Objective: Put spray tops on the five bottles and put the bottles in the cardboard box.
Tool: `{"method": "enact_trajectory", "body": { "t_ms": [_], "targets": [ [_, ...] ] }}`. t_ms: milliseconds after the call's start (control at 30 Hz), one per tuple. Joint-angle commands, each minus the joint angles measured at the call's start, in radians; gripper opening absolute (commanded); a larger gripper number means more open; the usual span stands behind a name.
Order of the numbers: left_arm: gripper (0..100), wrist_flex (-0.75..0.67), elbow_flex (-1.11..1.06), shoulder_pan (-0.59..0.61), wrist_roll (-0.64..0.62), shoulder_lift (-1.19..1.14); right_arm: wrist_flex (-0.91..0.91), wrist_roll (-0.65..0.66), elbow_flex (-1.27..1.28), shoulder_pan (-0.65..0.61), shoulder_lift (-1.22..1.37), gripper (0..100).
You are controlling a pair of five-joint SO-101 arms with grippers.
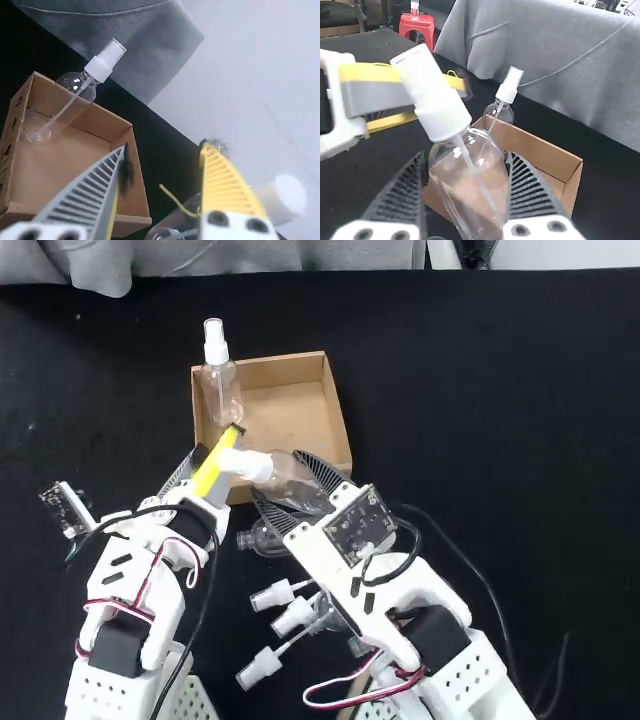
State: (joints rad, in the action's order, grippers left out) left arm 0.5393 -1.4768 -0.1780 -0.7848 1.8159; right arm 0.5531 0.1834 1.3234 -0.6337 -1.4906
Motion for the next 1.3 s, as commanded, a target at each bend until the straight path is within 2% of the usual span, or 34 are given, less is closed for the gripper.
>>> {"method": "enact_trajectory", "body": {
  "t_ms": [0, 233, 667, 1100, 1267],
  "targets": [
    [21, 0.005, 0.015, -0.039, 0.052, 0.008, 0.002, 0.012, -0.005, -0.014, -0.024, 2.1],
    [21, 0.005, 0.012, -0.044, 0.061, 0.008, 0.002, 0.012, -0.001, -0.014, -0.024, 2.1],
    [21, 0.005, 0.024, -0.076, 0.176, 0.008, 0.002, 0.012, 0.001, -0.015, -0.024, 2.1],
    [21, 0.002, 0.024, -0.077, 0.186, 0.008, 0.002, 0.012, 0.007, -0.015, -0.024, 2.1],
    [21, -0.002, 0.024, -0.084, 0.233, 0.008, 0.002, 0.012, 0.010, -0.017, -0.024, 2.1]
  ]
}}
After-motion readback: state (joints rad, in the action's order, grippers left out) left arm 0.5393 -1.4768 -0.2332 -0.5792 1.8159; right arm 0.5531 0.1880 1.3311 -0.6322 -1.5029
